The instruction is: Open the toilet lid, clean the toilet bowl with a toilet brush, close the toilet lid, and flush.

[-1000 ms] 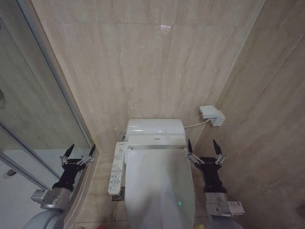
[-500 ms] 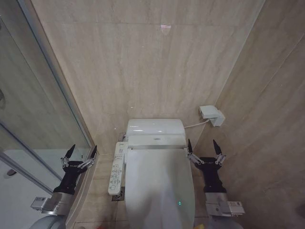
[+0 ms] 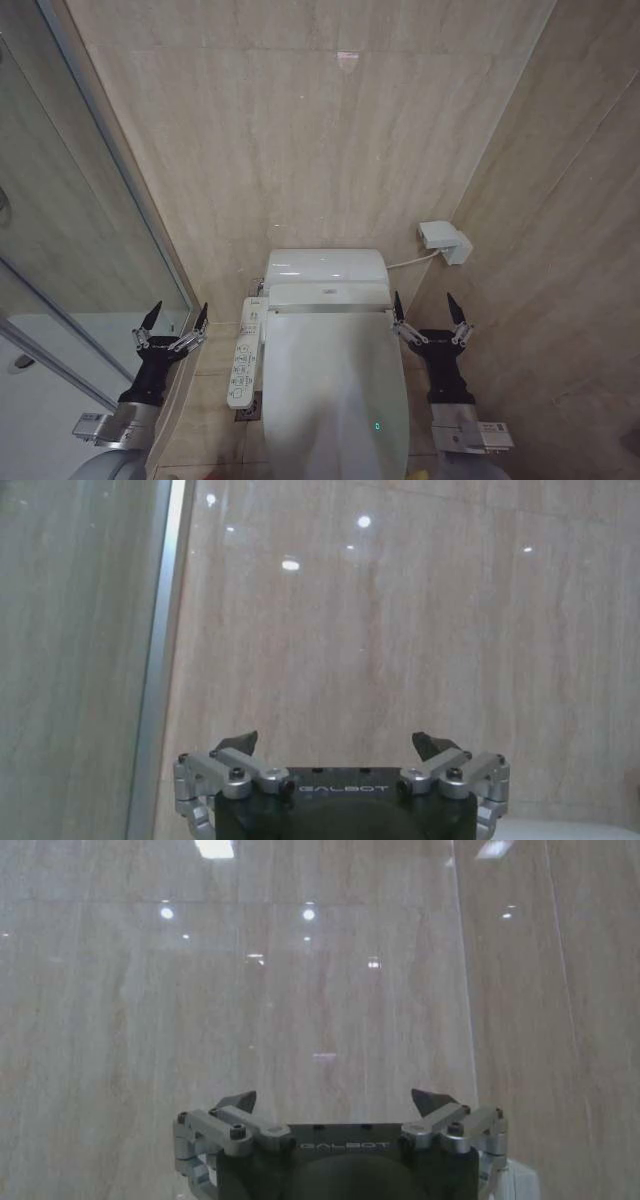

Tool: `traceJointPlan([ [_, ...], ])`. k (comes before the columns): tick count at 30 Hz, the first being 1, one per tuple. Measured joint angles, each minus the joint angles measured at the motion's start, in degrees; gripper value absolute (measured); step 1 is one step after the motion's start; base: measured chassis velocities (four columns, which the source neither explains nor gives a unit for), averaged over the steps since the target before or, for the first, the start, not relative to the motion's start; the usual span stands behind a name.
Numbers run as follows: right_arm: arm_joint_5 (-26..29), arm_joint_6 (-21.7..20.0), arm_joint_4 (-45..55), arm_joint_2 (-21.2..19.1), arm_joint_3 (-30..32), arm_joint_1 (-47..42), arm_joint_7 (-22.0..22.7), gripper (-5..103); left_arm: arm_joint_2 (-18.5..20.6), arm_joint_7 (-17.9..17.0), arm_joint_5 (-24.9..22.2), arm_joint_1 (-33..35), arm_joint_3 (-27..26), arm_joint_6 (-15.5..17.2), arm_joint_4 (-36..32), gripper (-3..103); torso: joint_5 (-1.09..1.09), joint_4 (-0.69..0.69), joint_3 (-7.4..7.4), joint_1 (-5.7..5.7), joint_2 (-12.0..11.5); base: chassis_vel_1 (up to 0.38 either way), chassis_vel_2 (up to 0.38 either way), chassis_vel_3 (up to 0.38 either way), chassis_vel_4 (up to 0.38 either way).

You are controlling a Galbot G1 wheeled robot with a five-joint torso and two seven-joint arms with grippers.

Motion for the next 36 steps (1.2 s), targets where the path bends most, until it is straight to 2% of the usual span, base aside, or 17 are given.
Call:
traceJointPlan([
  [11, 0.0, 0.0, 0.0, 0.0, 0.0, 0.0, 0.0, 100, -1.5, 0.2, 1.4, -0.7, 0.6, 0.0, 0.5, 100, 0.0, 0.0, 0.0, 0.0, 0.0, 0.0, 0.0, 0.0, 0.0],
  [36, 0.0, 0.0, 0.0, 0.0, 0.0, 0.0, 0.0, 100, -1.2, 0.4, 1.7, -1.0, 0.5, -0.7, 2.3, 100, -0.01, 0.0, 0.0, 0.0, 0.0, 0.0, 0.0, 0.0, 0.0],
])
